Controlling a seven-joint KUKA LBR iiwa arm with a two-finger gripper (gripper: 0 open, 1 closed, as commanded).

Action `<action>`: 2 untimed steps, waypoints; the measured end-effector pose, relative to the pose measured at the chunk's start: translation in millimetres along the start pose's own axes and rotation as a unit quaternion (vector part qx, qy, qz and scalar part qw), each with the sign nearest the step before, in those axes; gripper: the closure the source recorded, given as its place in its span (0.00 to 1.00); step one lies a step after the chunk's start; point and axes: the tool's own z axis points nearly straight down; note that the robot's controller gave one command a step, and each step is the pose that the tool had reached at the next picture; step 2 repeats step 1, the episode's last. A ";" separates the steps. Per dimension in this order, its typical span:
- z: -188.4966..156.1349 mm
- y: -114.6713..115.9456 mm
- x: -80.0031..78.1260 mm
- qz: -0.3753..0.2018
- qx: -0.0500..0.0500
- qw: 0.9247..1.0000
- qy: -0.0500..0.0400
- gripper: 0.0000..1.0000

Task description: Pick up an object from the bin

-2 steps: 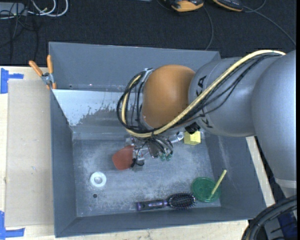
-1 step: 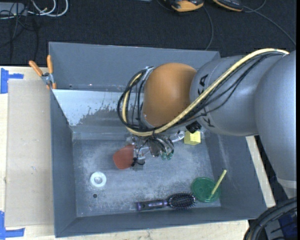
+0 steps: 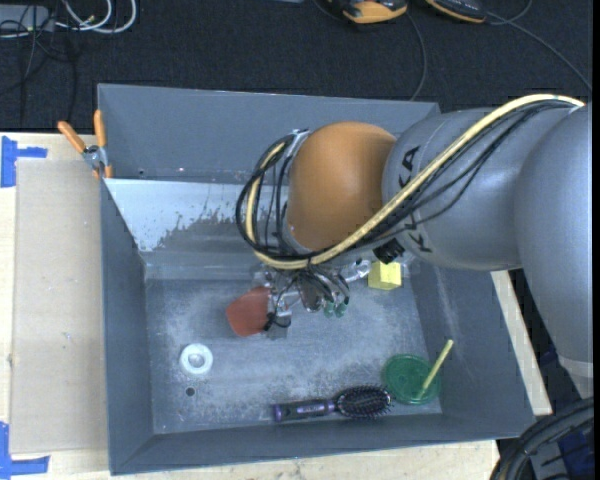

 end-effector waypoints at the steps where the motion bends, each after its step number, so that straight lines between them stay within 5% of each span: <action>1: -4.6 0.0 0.0 0.000 0.000 1.000 0.000 1.00; 2: -4.6 0.0 0.0 0.000 0.000 1.000 0.000 1.00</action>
Offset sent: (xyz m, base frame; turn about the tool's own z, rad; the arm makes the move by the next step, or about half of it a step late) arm 0.0002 0.0000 0.0125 0.0000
